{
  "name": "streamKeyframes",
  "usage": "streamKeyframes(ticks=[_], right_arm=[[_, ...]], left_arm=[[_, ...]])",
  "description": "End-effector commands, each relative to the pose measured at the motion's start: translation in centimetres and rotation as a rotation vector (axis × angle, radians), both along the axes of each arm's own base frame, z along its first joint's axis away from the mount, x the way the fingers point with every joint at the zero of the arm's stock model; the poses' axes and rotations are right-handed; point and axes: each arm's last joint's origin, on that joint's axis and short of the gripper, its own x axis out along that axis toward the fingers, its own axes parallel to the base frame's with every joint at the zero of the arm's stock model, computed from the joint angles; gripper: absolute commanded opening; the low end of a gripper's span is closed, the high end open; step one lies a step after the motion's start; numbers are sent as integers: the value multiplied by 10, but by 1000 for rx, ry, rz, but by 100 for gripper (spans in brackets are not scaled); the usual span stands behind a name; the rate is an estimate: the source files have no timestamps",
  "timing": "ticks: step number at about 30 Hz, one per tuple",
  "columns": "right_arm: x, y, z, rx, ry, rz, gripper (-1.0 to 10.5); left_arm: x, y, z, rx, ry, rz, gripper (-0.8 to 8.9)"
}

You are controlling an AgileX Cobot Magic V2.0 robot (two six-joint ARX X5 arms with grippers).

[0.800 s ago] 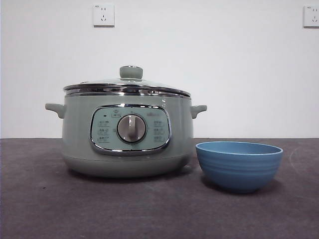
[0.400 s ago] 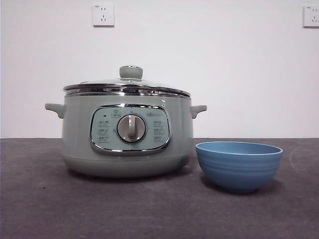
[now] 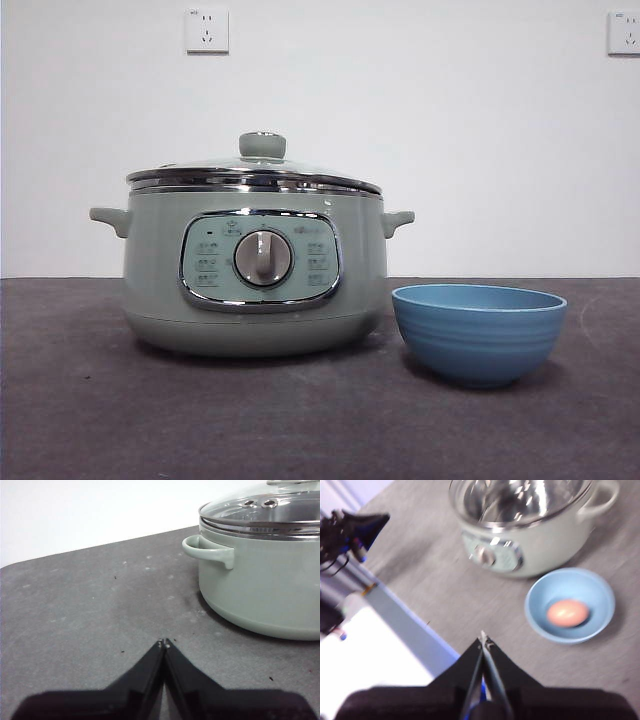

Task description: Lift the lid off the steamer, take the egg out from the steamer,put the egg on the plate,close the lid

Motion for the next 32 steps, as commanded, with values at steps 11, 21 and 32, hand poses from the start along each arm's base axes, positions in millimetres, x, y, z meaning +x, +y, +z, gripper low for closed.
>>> streamKeyframes(ticks=[11,21,32], right_arm=[[0,-30,-47,81,-494,-332,1],[19,-34,-149,116,-653,-467,1],[20,-34,-185,87,-482,-499,1]], left_arm=[[1,0,-4,-7,9,5,-3],[1,0,-4,-7,9,5,-3],[1,0,-4,-7,9,5,-3]])
